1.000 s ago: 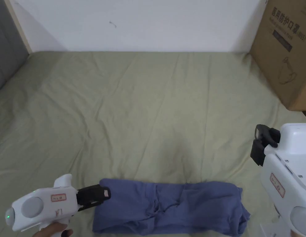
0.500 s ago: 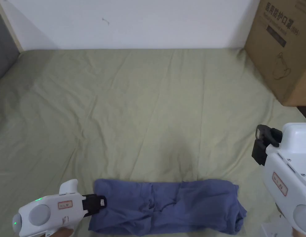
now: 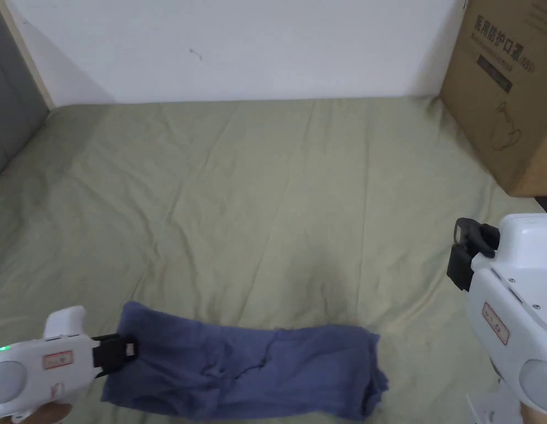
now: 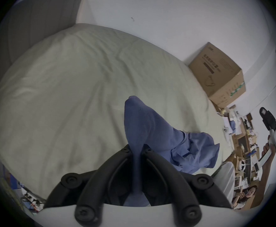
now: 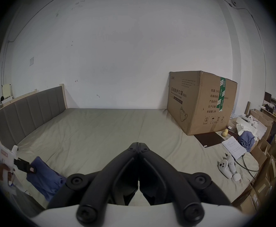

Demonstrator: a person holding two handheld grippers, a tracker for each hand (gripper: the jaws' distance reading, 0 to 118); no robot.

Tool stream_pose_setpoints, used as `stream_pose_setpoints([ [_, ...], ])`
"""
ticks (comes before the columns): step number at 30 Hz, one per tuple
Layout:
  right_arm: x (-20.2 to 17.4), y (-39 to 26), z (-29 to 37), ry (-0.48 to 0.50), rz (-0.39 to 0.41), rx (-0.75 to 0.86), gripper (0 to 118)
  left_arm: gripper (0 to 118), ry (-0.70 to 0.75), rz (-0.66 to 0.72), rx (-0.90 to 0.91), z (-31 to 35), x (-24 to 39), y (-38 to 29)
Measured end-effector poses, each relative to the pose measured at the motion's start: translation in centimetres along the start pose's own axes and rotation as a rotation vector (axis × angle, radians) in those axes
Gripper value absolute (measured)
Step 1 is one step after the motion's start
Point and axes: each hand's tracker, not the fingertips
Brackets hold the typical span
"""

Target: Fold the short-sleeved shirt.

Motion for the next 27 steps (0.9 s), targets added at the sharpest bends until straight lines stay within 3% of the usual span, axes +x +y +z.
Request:
stream_pose_setpoints([
  [6,-0.1,0.0,0.2,0.015,-0.005,0.007,0,7,0.047,0.036,0.018,3.1,-1.1,1.0],
  [13,-0.5,0.1,0.5,0.035,-0.011,0.012,0,7,-0.082,-0.039,-0.008,2.7,8.9,1.8],
  [19,0.0,0.0,1.1,0.028,-0.014,0.019,0,7,-0.138,-0.196,-0.068,-1.3,17.3,1.4],
  [27,1.6,-0.5,1.6,-0.007,-0.026,0.011,0,7,-0.148,-0.205,-0.224,-9.5,24.0,-1.9],
])
